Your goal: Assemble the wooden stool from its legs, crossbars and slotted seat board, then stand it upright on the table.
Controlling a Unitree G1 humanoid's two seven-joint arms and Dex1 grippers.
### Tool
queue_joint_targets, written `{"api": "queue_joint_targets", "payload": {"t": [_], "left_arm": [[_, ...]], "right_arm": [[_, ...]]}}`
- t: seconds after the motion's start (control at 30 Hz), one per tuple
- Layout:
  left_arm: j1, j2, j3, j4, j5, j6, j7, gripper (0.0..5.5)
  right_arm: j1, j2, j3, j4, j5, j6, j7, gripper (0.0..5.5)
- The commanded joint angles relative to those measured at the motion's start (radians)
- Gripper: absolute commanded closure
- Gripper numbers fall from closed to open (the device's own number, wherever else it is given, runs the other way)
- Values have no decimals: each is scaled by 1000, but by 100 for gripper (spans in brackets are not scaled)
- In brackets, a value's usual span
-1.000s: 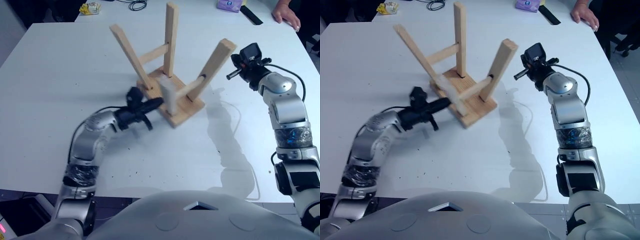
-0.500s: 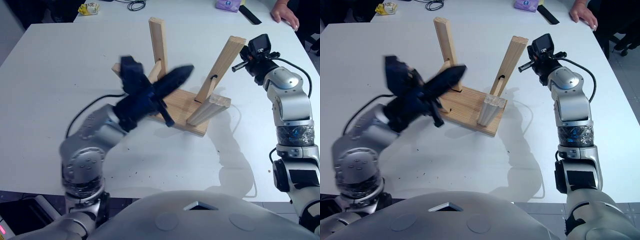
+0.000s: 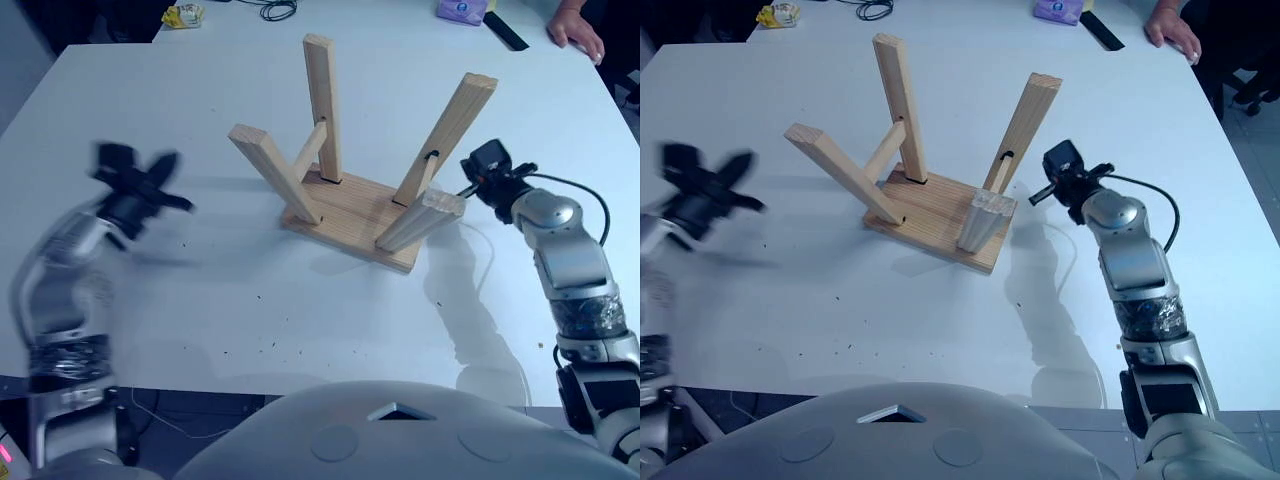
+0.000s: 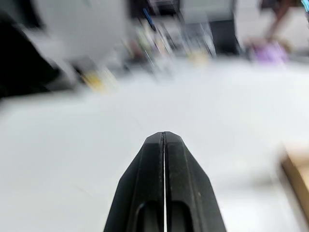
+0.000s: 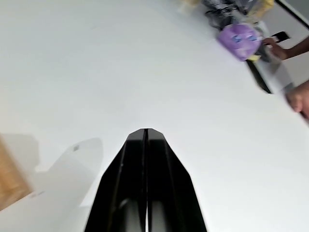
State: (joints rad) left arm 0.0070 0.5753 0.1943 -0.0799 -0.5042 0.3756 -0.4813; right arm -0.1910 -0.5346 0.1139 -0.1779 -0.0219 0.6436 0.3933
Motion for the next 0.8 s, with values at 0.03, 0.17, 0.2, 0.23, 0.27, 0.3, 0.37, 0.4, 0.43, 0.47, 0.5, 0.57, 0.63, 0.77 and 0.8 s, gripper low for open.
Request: {"api": "queue_joint_targets", "payload": {"t": [0.03, 0.17, 0.2, 0.23, 0.27, 0.3, 0.37, 0.4, 0.43, 0.47, 0.5, 0.57, 0.63, 0.77, 0.8], "left_arm": [[97, -80, -50, -109, -6, -7, -15, 547], [171, -108, -108, -201, -14, 18, -57, 547], [183, -113, -120, -204, -5, 21, -57, 547], [200, -121, -126, -205, 2, 25, -48, 547], [214, -126, -130, -203, 10, 27, -43, 547], [223, -130, -135, -200, 17, 29, -40, 547], [232, -131, -145, -194, 31, 30, -39, 547], [233, -128, -147, -188, 46, 21, -41, 547], [232, -124, -139, -182, 56, 13, -40, 547], [217, -117, -122, -171, 58, 5, -42, 547], [202, -109, -97, -162, 57, -4, -44, 547], [161, -87, -14, -142, 45, -31, -35, 547], [98, -74, 67, -92, 38, -41, 0, 547], [-24, -84, -3, 81, 109, -71, -42, 547], [-48, -96, -47, 142, 137, -86, -64, 547]], "right_arm": [[-2, -77, 42, -94, -5, 50, 99, 550], [96, -288, 16, -208, 16, -5, 295, 550], [108, -335, 13, -211, 17, -33, 343, 550], [104, -370, 19, -202, 20, -62, 389, 550], [96, -391, 28, -189, 21, -87, 421, 550], [90, -406, 41, -176, 16, -117, 447, 550], [84, -411, 68, -158, 6, -158, 477, 550], [81, -406, 80, -152, 3, -169, 484, 550], [81, -401, 89, -148, -1, -179, 490, 550], [97, -400, 89, -156, -1, -181, 490, 550], [108, -397, 90, -158, -3, -182, 487, 550], [124, -384, 97, -151, -13, -181, 471, 550], [132, -364, 112, -130, -30, -185, 450, 550], [173, -329, 120, -163, -37, -153, 421, 550], [173, -319, 128, -166, -41, -150, 415, 550]]}}
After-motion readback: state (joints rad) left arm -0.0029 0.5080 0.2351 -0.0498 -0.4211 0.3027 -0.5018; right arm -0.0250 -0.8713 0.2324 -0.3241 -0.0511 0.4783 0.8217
